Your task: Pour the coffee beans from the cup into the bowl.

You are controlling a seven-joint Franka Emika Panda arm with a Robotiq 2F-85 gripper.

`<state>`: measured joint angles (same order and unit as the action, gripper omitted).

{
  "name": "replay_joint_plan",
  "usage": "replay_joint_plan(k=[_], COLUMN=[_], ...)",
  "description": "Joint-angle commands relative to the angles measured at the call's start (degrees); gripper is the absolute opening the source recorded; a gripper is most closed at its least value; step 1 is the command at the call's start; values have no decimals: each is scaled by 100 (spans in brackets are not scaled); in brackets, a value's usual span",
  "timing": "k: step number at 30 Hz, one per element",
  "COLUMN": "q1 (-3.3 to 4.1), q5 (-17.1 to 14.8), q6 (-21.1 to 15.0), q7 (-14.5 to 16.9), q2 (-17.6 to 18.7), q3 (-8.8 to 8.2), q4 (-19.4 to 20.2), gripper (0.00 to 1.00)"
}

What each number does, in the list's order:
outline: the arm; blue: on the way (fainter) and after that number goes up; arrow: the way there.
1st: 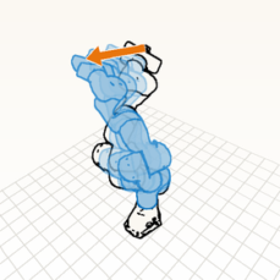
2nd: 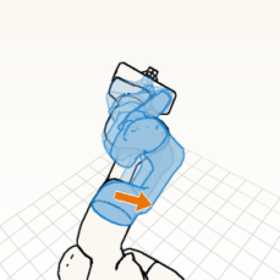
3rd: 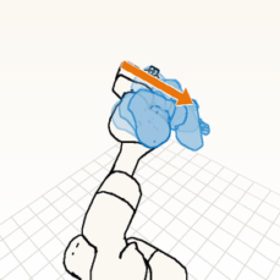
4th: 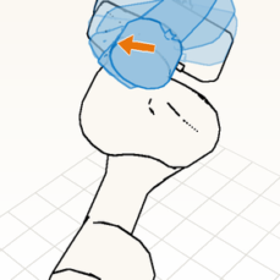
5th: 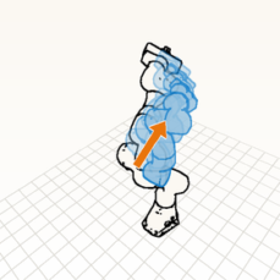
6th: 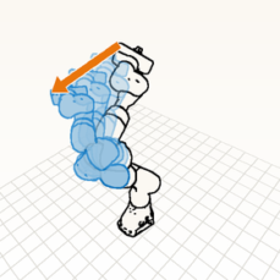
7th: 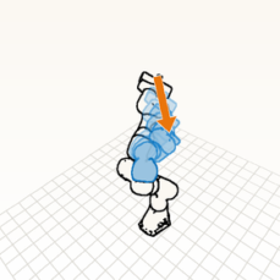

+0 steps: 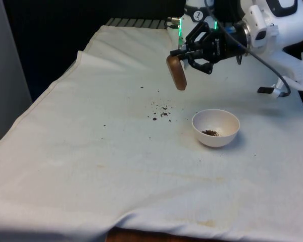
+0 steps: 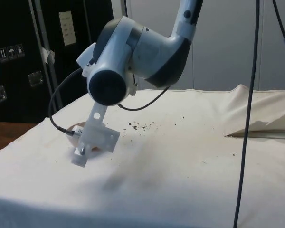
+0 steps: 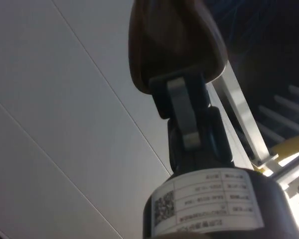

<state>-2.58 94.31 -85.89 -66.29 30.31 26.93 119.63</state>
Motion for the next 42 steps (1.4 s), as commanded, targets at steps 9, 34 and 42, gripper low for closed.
replay_joint_plan(k=[9,34,42], q1=[-86,-86,-23], q5=[-155,-539,-636], q6=[-481,-1587,-1805], q7=[-57,-103,-97], q2=[-132,-418,-453], q3=[-132,-739,-957], q4=[86,269,281], gripper=[0,0,0])
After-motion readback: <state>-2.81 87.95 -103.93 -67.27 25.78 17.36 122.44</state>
